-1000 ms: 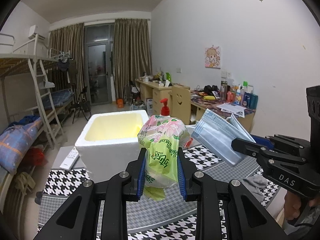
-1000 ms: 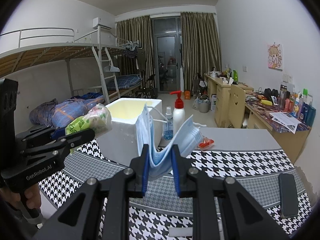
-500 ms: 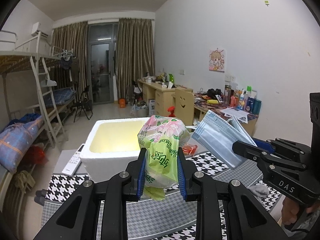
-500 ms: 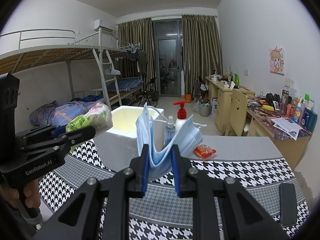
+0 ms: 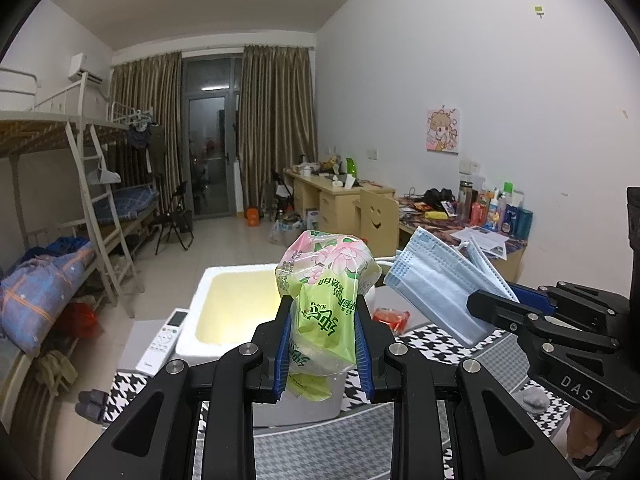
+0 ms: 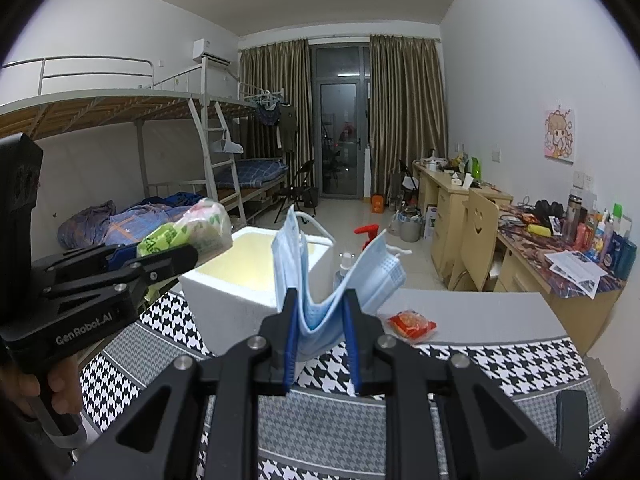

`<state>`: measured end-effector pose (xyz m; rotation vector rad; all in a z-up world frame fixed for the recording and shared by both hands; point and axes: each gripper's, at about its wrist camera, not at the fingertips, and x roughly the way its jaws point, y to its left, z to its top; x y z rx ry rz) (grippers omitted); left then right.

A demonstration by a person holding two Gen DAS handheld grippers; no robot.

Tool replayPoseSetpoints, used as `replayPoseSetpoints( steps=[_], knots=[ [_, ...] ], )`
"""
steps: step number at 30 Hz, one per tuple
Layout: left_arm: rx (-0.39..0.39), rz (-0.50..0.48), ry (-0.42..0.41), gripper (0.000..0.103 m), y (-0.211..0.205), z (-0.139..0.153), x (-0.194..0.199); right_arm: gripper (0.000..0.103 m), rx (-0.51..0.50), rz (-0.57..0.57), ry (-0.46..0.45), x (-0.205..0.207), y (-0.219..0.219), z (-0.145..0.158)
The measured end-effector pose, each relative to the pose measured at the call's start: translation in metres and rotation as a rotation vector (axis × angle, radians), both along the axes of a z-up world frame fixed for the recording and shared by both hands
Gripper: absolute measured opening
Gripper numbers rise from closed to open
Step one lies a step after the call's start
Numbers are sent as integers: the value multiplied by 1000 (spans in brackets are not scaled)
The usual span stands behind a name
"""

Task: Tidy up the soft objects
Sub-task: 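Carry the green packet with the left tool while the right tool carries the mask to the box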

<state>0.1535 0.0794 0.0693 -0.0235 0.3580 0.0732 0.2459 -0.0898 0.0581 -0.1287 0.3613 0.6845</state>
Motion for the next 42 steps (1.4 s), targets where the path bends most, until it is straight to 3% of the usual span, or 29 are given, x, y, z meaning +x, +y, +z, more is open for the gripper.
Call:
replayPoseSetpoints(
  steps=[11,42],
  knots=[
    [6,39,-3,29,9,7,18,25,-7,6,-24,9,14,12],
    [-6,91,91,29,43,-3,82,25,-20,-1,54,56,52,12]
  ],
)
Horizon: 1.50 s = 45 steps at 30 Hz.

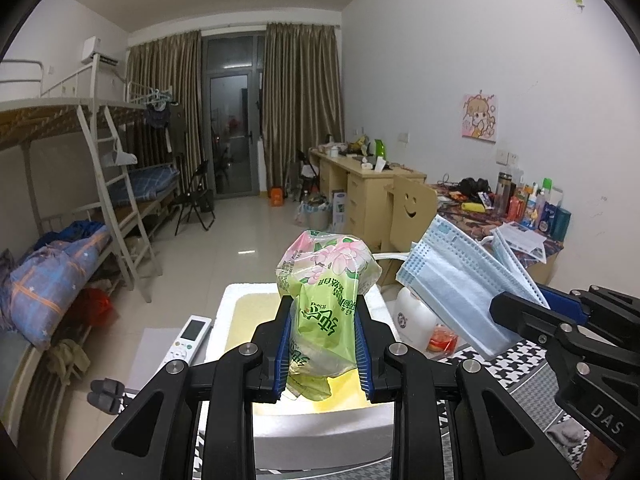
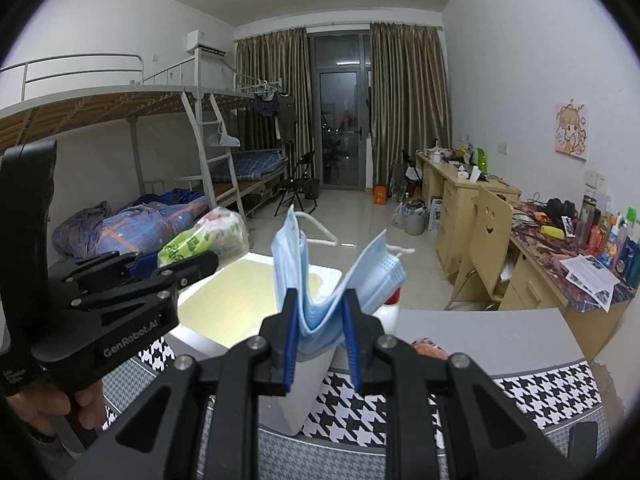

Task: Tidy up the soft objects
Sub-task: 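Carry the green packet with the left tool while the right tool carries the mask to the box, then lower the green packet into the foam box and open the left tool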

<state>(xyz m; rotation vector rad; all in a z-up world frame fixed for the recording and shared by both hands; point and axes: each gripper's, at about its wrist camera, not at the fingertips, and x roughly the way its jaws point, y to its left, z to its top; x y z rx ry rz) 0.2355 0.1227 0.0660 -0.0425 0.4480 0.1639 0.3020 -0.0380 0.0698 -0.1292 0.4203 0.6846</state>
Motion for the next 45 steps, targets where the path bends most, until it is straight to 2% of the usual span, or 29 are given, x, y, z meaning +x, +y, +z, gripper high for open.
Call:
replayPoseSetpoints(
  steps=[15,17,18,19,20,21,22,24,30,45],
  knots=[
    [-21,-4,53,29,14,-14,24,25,-23,-5,13,10,14,-4],
    [-25,-6,63,31,15,-17,29,25,-25,-10,17,12,14,-4],
    [-26,-12,71,38,15,-18,33,25,-26,-12,18,13,14,-4],
    [-31,-17,83,51,17,-22,36,25,-27,-13,18,13,14,-4],
    [-35,-20,88,59,18,-25,38,25,-28,-16,19,13,15,-4],
    [-36,-21,95,75,19,-27,40,25,-30,-18,17,11,17,-4],
    [-29,-3,102,82,21,-29,41,25,-32,-20,17,11,18,-4],
    [-17,23,96,83,23,-29,39,25,-35,-24,17,11,18,-4],
    [-23,72,59,97,35,-21,26,25,-39,-26,14,12,22,-3],
    [-15,135,18,101,52,-12,-6,25,-56,19,24,11,48,-7]
  ],
)
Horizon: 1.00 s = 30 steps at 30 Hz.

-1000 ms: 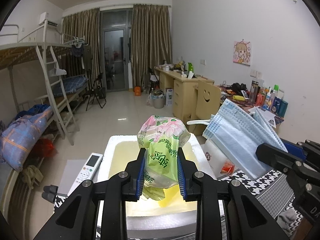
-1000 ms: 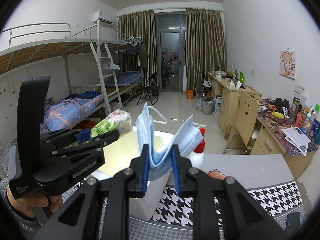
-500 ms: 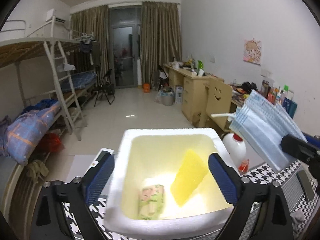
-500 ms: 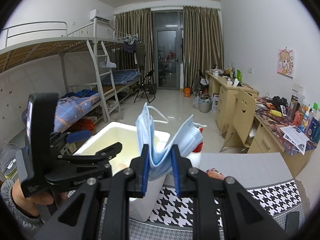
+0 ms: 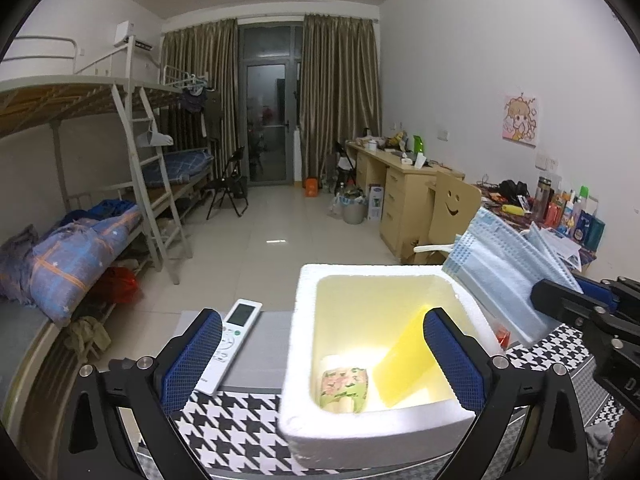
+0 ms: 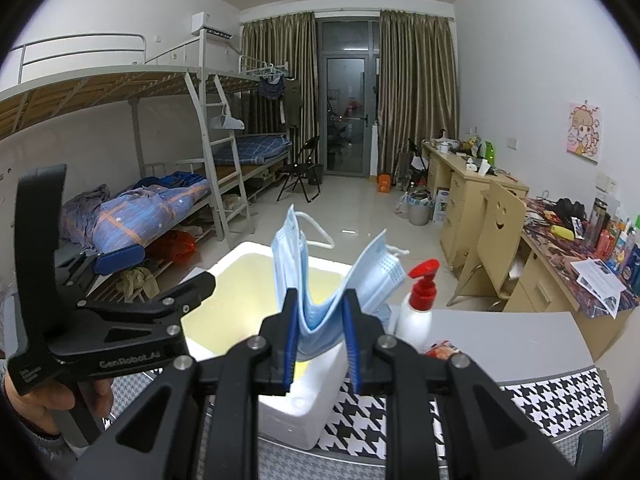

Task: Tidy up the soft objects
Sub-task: 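Lower the green packet into the foam box and open the left tool, then lower the blue mask into the foam box and open the right tool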

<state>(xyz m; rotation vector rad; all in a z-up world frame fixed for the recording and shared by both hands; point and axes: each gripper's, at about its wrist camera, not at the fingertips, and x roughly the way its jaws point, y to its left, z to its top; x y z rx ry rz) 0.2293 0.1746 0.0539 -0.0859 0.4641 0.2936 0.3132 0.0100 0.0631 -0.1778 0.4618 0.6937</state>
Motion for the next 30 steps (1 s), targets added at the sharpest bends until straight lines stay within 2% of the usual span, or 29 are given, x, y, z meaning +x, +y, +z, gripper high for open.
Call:
replayPoseSetpoints(
  steps=[16,30],
  knots=[
    [36,63,-50,102,24,7,-46,25,-18,35,23,1,38,-6],
    [23,87,-49,102,43,-1,-58,25,-33,35,81,19,58,-19]
  ],
)
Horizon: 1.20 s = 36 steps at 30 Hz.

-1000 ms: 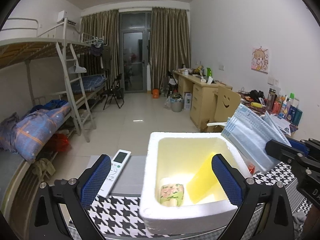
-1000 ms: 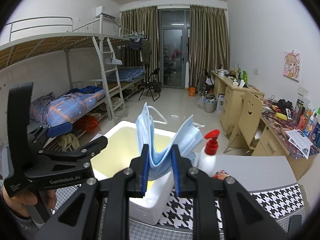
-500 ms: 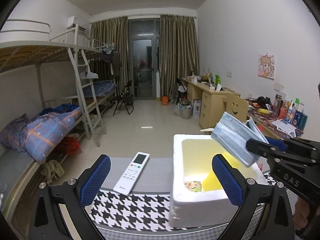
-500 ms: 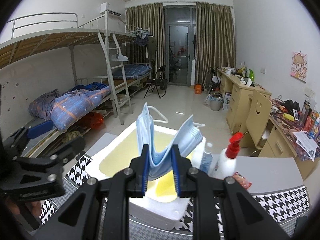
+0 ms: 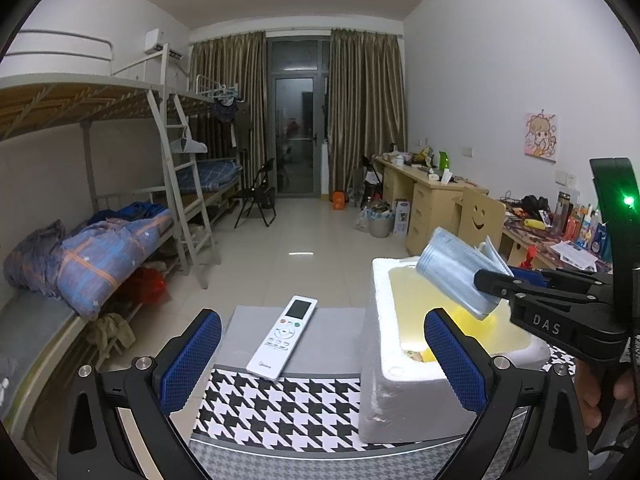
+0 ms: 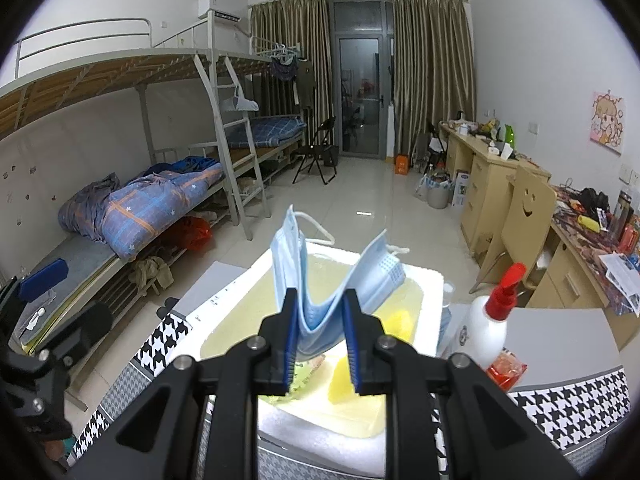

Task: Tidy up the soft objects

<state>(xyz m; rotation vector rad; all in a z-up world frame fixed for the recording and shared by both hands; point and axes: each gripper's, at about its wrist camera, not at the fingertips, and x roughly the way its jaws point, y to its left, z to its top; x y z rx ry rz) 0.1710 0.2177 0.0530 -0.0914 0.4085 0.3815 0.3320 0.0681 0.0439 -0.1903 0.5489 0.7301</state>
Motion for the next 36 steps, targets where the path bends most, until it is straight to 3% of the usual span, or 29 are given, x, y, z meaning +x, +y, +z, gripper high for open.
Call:
replayPoseSetpoints(
  steps=[3,5,7,13,17,21,25,29,36],
  knots=[
    [-3,2,0,102,1,-1,-1,43,-1,11,22,3,3,-2],
    [-3,3,0,102,3,-2,-3,70,6,7,35,4,3,-4],
    [-4,6,1,102,4,-3,-5,76,20,-14,24,4,2,-4],
    [-22,13,-3,102,7,-5,-7,77,-12,-24,-2,0,5,-4],
    [-12,14,-7,102,4,-4,-10,86,-5,-21,-34,-7,2,-1],
    [-7,16,-11,102,1,-2,-12,87,16,-18,-74,-16,-2,2],
    [-6,13,-21,102,-6,0,-17,94,24,-6,-66,-20,-6,5],
    [-10,12,-33,102,-13,5,-24,94,107,-12,-31,-20,-21,8],
    [-9,2,-52,102,-28,11,-37,94,82,30,-82,-43,-29,10]
  ],
)
